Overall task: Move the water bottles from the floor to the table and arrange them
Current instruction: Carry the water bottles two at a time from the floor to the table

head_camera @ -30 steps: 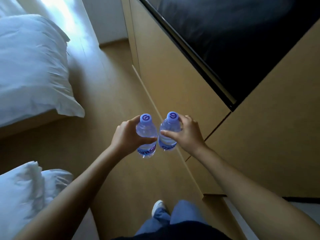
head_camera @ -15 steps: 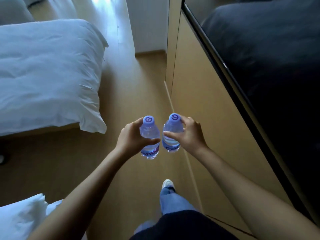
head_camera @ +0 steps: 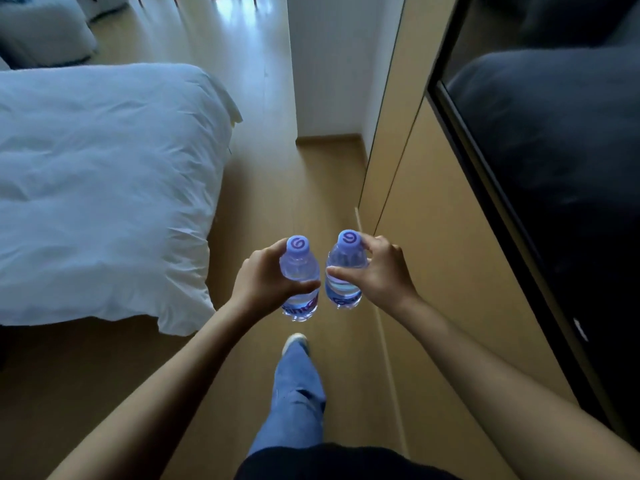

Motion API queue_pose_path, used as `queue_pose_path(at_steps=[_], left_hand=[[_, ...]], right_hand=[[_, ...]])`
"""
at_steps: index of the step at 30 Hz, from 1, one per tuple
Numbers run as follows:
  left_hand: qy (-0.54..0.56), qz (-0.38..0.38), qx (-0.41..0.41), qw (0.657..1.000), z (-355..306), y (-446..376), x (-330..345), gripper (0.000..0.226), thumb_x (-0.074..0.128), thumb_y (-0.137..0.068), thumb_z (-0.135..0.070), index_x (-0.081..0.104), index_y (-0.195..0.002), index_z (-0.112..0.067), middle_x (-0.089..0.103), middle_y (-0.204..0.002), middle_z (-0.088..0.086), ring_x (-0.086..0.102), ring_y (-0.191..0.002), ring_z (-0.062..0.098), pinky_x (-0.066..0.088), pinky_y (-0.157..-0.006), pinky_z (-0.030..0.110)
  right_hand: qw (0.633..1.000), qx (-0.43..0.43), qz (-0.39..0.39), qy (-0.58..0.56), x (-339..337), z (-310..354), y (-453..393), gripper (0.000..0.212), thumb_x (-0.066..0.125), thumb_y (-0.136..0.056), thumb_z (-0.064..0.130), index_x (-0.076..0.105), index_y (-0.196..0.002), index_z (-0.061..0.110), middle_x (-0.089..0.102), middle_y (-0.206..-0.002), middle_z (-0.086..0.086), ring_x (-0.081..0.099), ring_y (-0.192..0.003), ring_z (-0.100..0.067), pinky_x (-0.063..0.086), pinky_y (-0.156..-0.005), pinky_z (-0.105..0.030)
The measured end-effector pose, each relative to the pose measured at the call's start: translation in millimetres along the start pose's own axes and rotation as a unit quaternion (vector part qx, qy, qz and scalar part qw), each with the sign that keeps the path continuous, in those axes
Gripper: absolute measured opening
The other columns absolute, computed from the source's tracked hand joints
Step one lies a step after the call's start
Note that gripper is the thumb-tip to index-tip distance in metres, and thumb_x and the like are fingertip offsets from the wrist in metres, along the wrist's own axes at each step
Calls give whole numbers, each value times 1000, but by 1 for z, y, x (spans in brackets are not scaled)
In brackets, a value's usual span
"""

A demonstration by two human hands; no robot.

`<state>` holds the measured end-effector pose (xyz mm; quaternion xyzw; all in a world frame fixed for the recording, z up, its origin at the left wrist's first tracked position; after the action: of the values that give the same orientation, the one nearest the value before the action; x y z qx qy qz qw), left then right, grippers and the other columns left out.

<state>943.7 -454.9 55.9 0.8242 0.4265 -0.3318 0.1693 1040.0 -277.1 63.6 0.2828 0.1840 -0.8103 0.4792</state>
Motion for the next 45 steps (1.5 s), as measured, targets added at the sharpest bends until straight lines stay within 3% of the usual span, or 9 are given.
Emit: queue_pose_path(at_steps=[3,10,15,23,28,32,37,42,45], left_hand=[[-7,-4,11,1000,19,-73,-19,58,85,-61,-48,64,-112,-28,72,-94,-12,67,-83,10,55,-71,29],[-12,6,0,1000,53,-234,-71,60,76,-54,-59,60,-107,-36,70,-87,-15,67,-81,12,55,-73,37],[2,0,1,1000,73,-323,-92,61,80,-55,-57,61,-109,-34,71,-90,-13,67,-83,12,56,-75,37],[33,-16,7,999,104,-485,-108,64,77,-57,-62,62,-110,-30,71,-93,-11,68,-85,11,57,-74,40],[23,-49,-24,998,107,-581,-130,55,86,-61,-44,62,-108,-30,69,-89,-14,68,-84,10,51,-71,21],[41,-63,-36,996,123,-649,-155,56,86,-59,-44,63,-108,-29,71,-91,-12,69,-86,10,56,-77,35],[57,-72,-52,994,154,-728,-185,59,82,-55,-50,64,-108,-32,72,-90,-12,69,-87,8,56,-80,37],[47,-54,-36,997,198,-825,-217,55,83,-59,-47,63,-108,-29,72,-90,-11,68,-83,11,56,-76,38],[29,-39,-15,999,219,-885,-244,56,82,-60,-48,63,-109,-29,71,-91,-11,68,-83,12,56,-75,38]], right_hand=[[1000,4,-9,-6,17,7,-75,58,88,-64,34,68,-117,22,59,-92,-5,56,-85,-16,40,-73,-21],[1000,-1,-20,1,43,39,-235,59,88,-63,35,68,-118,25,54,-87,0,52,-85,-15,36,-73,-22],[1000,-10,-15,-3,55,48,-332,60,88,-61,40,68,-116,26,59,-90,-5,58,-86,-20,50,-80,-33],[998,-64,9,2,72,52,-507,59,89,-63,35,69,-116,19,59,-87,-2,57,-88,-22,51,-75,-33],[995,-91,33,6,74,67,-619,58,88,-66,34,68,-117,15,61,-89,0,58,-90,-22,51,-76,-34],[993,-109,55,-2,90,74,-702,58,85,-65,44,69,-114,16,68,-93,-6,60,-88,-22,55,-76,-44],[991,-112,69,-15,119,87,-792,69,67,-61,66,70,-108,16,70,-90,-5,60,-82,-20,55,-72,-42],[991,-113,63,-19,156,106,-883,49,85,-68,38,71,-108,14,69,-90,-1,57,-80,-19,49,-68,-28],[993,-110,45,-21,177,127,-938,48,86,-69,34,71,-108,13,60,-83,8,57,-81,-20,49,-71,-30]])
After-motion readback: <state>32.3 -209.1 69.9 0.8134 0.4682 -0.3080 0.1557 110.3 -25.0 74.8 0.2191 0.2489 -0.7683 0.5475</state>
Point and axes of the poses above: each hand's wrist, its own y-axis away from the middle knuckle, its own x-axis out of the palm, z = x × y, the point moved 1 cm from there along -y, towards the middle knuckle
